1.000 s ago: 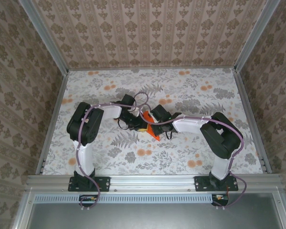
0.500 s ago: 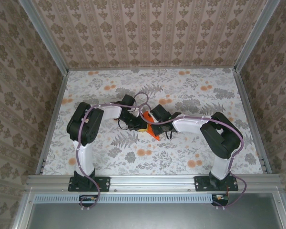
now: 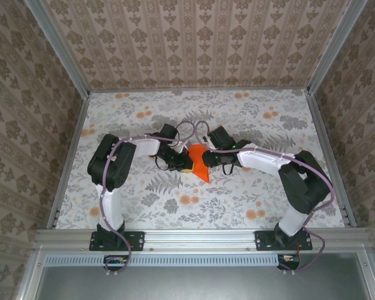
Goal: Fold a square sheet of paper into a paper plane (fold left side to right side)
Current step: Third fold the triangle at the center of the table.
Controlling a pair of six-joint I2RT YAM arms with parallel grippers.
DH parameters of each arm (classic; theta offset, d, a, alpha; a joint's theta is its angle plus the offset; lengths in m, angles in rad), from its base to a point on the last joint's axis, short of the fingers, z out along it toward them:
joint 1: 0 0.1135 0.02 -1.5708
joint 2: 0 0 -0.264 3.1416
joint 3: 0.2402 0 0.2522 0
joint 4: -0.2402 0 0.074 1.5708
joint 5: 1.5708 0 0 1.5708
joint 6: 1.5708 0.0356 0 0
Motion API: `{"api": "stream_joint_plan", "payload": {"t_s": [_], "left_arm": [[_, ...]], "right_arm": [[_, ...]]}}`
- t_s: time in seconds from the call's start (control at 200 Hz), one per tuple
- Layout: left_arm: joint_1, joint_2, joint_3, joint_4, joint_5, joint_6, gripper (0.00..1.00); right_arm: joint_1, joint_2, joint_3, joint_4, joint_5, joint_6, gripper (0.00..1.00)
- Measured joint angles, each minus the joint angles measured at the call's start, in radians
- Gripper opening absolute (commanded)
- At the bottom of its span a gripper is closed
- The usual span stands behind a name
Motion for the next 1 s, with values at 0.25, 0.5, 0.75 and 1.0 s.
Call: {"api": "stream_joint_plan", "payload": {"t_s": [0.25, 0.5, 0.75, 1.0], "left_arm": [[-0.001, 0.000, 0.002, -0.002, -0.003, 0.000, 0.07], [-0.006, 0.000, 0.007, -0.008, -0.011, 0.000, 0.07], [-0.006, 0.000, 0.007, -0.008, -0.011, 0.000, 0.07], [-0.006, 0.000, 0.007, -0.008, -0.011, 0.000, 0.07]], "right_arm": [[0.006, -0.051, -0.029, -0.014, -0.200, 0.177, 0.00], [0.058, 0.084, -0.018, -0.002, -0.302, 0.285, 0.00], [0.058, 0.137, 0.035, -0.025, -0.298, 0.322, 0.00], [0.058, 0.152, 0.058, -0.069, -0.284, 0.341, 0.00]]}}
